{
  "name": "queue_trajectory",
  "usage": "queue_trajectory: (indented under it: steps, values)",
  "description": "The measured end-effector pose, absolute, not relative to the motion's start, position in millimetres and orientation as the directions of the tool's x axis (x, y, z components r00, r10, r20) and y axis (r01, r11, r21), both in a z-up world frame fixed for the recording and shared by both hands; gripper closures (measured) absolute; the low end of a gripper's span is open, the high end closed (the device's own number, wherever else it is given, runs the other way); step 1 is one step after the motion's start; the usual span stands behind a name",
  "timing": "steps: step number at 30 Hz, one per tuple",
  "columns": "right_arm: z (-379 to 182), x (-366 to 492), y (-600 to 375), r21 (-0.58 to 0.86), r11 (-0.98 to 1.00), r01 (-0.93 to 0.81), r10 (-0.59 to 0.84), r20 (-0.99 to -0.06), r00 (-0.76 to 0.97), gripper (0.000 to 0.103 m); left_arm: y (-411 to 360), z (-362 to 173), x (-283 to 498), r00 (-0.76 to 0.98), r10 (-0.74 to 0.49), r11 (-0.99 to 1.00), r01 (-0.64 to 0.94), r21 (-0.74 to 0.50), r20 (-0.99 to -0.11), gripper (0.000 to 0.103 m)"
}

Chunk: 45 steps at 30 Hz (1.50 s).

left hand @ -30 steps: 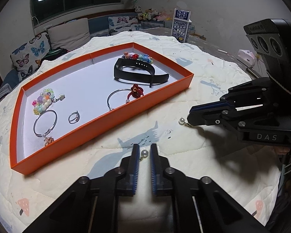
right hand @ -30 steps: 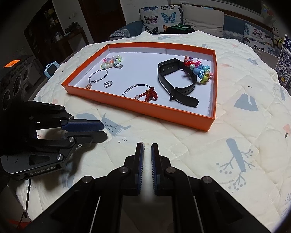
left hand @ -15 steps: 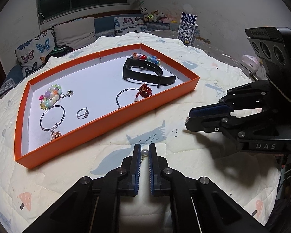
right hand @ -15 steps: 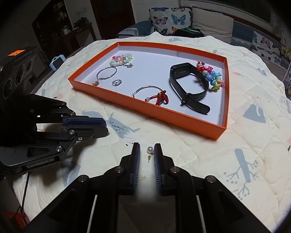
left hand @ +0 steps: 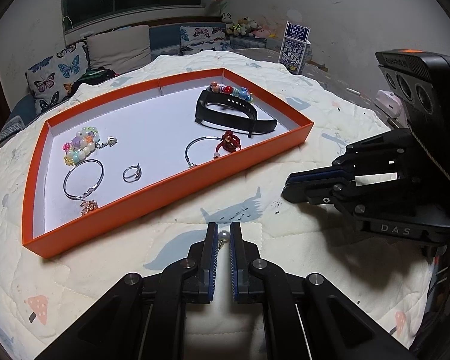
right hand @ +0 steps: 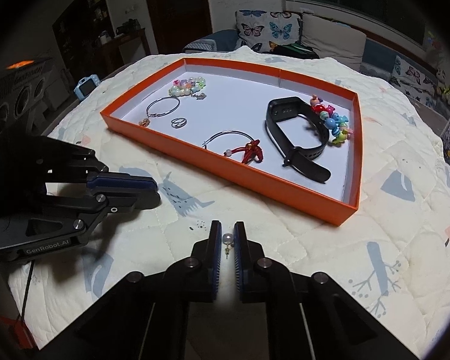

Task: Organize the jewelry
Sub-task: 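Carry both pearl stud earrings toward the orange tray, then lower the pearl studs into the tray and open both tools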

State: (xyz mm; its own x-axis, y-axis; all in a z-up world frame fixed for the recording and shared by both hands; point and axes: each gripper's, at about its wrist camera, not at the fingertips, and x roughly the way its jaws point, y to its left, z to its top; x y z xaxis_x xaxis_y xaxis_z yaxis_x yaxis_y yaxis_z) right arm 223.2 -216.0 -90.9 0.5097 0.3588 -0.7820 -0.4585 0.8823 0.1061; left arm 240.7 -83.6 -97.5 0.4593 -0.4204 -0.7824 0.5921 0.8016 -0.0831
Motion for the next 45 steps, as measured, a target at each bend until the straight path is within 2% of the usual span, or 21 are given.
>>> queue_trajectory:
  steps: [8, 23, 32, 45]
  values:
    - [-73.0, 219.6, -225.9, 0.149, 0.888, -0.435, 0.388, -0.751, 0.534, 0.093, -70.5, -78.8, 238.2, 0.496, -0.429, 0.824, 0.557, -0.102, -0.755, 0.096]
    - [-23.0, 241.2, -228.9, 0.151, 0.895, -0.419, 0.404, -0.671, 0.622, 0.093, -29.8, -2.4, 264.7, 0.629, -0.388, 0.884, 0.461, -0.079, -0.674, 0.096]
    - [-24.3, 270.5, -219.9, 0.162, 0.896, -0.414, 0.407, -0.672, 0.618, 0.093, -16.3, -8.2, 301.7, 0.619, -0.36, 0.905, 0.413, -0.102, -0.698, 0.095]
    - [-50.9, 288.1, -203.5, 0.18, 0.894, -0.41, 0.403, -0.723, 0.561, 0.093, -1.9, -38.4, 332.4, 0.576, -0.369, 0.912, 0.375, -0.166, -0.73, 0.095]
